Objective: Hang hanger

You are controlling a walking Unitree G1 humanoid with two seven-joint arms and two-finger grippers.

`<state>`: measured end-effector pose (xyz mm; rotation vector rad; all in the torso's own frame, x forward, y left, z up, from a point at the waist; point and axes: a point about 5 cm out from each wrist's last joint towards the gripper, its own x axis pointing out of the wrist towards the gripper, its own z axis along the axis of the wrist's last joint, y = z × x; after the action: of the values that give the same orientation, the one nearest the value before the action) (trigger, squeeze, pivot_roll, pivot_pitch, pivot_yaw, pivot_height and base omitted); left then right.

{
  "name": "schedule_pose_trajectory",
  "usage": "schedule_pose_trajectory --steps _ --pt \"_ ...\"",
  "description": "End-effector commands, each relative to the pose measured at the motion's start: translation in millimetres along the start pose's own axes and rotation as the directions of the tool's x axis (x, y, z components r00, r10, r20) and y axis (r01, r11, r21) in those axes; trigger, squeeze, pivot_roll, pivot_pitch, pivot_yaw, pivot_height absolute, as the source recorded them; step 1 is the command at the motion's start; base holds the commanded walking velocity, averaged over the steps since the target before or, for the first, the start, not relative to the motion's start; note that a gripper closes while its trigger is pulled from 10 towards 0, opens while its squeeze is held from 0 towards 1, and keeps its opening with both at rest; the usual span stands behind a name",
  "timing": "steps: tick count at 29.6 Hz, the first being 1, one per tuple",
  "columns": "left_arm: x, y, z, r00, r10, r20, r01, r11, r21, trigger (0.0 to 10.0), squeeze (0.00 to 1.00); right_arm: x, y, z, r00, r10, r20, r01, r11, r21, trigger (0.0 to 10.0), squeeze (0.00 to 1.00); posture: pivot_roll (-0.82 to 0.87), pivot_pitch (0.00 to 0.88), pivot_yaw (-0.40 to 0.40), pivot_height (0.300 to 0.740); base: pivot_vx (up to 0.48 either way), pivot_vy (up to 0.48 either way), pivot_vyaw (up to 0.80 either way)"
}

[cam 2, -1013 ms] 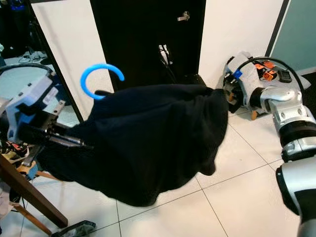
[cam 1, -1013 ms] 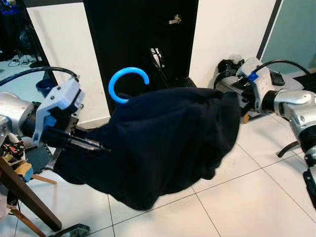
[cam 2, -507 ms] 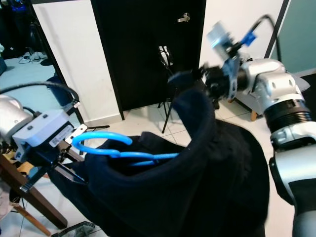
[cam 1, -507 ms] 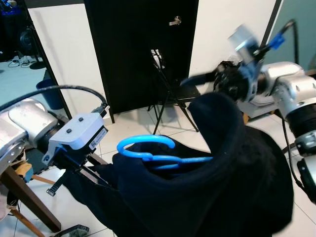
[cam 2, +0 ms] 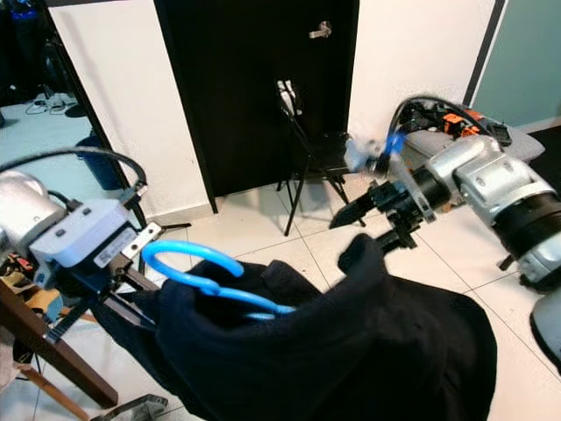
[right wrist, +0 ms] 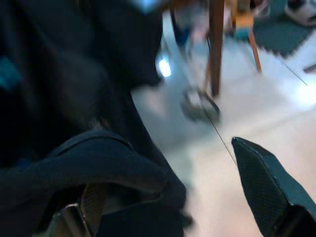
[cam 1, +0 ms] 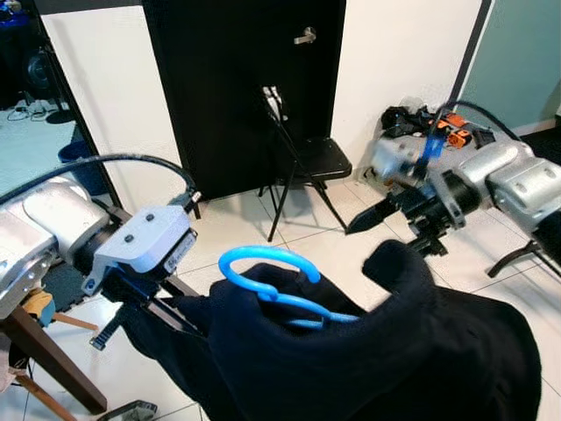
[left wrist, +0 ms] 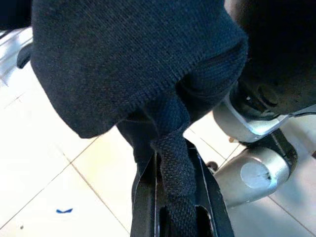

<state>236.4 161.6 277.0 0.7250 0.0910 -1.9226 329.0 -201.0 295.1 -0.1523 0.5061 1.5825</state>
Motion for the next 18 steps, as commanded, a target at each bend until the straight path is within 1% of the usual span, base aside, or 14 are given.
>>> schedule_pose_trajectory --steps 1,2,3,4,5,7,8,10,11,12,14,16,17,18 --pt "0.7 1.0 3 1.0 0.012 0.02 -0.013 1.0 0.024 10.0 0.0 -0.2 5.5 4 0.995 0.047 0.09 -0.051 0.998 0.043 10.0 0.0 -0.1 0.0 -0.006 0.74 0.0 0.0 0.0" --pt "1.0 0.8 2 1.0 0.018 0.023 -0.018 1.0 0.019 10.0 0.0 -2.2 9.8 5 0.987 0.072 0.146 -0.084 0.993 0.078 10.0 0.0 -0.1 0.0 -0.006 0.74 0.0 0.0 0.0" --pt "1.0 0.8 2 1.0 0.018 0.023 -0.018 1.0 0.019 10.0 0.0 -2.2 9.8 5 0.987 0.072 0.146 -0.084 0.993 0.078 10.0 0.0 -0.1 0.0 -0.006 0.74 0.0 0.0 0.0" --pt "0.9 0.2 -1 1.0 0.026 0.017 -0.026 1.0 0.008 10.0 0.0 -0.6 18.0 1 0.985 0.114 0.132 -0.127 0.987 0.096 10.0 0.0 -0.1 0.0 -0.002 0.74 0.0 0.0 0.0" --pt "-0.4 1.9 -7 0.999 0.053 0.008 -0.053 0.999 -0.007 10.0 0.0 7.4 30.9 -19 0.985 0.17 -0.035 -0.166 0.98 0.106 10.0 0.0 -0.1 0.0 0.004 0.74 0.0 0.0 0.0" --pt "-0.4 1.9 -7 0.999 0.053 0.008 -0.053 0.999 -0.007 10.0 0.0 7.4 30.9 -19 0.985 0.17 -0.035 -0.166 0.98 0.106 10.0 0.0 -0.1 0.0 0.004 0.74 0.0 0.0 0.0" --pt "-0.9 3.2 -8 0.998 0.065 0.007 -0.065 0.998 -0.01 10.0 0.0 10.1 35.1 -28 0.976 0.188 -0.11 -0.177 0.979 0.101 10.0 0.0 -0.1 0.0 0.002 0.74 0.0 0.0 0.0" --pt "-1.8 6.4 -8 0.996 0.085 0.014 -0.085 0.996 -0.007 10.0 0.0 11.9 36.8 -28 0.972 0.199 -0.126 -0.187 0.977 0.1 10.0 0.0 -0.1 0.0 -0.001 0.74 0.0 0.0 0.0" --pt "-2.6 8.6 -7 0.995 0.1 0.026 -0.1 0.995 -0.004 10.0 0.0 8.5 29.1 -37 0.954 0.145 -0.262 -0.142 0.989 0.031 10.0 0.0 -0.1 0.0 0.003 0.74 0.0 0.0 0.0" --pt "-2.9 9.8 -6 0.994 0.109 0.034 -0.109 0.994 -0.002 10.0 0.0 5.7 24.8 -43 0.93 0.113 -0.35 -0.125 0.992 -0.011 10.0 0.0 -0.1 0.0 0.003 0.74 0.0 0.0 0.0" --pt "-3.6 10.1 -4 0.993 0.115 0.037 -0.115 0.993 0.002 10.0 0.0 -6.1 12.3 -45 0.888 0.013 -0.459 -0.057 0.995 -0.082 10.0 0.0 -0.1 0.0 -0.003 0.74 0.0 0.0 0.0" --pt "-3.6 10.1 -4 0.993 0.115 0.037 -0.115 0.993 0.002 10.0 0.0 -6.1 12.3 -45 0.888 0.013 -0.459 -0.057 0.995 -0.082 10.0 0.0 -0.1 0.0 -0.003 0.74 0.0 0.0 0.0" --pt "-4.0 9.8 -4 0.993 0.116 0.037 -0.116 0.993 0.003 10.0 0.0 -10.9 8.2 -43 0.878 -0.025 -0.478 -0.028 0.994 -0.104 10.0 0.0 -0.1 0.0 -0.001 0.74 0.0 0.0 0.0" --pt "-4.7 8.5 -4 0.992 0.117 0.036 -0.117 0.993 0.002 10.0 0.0 -15.2 6.1 -32 0.901 -0.058 -0.429 0.015 0.995 -0.103 10.0 0.0 -0.1 0.0 -0.004 0.74 0.0 0.0 0.0"
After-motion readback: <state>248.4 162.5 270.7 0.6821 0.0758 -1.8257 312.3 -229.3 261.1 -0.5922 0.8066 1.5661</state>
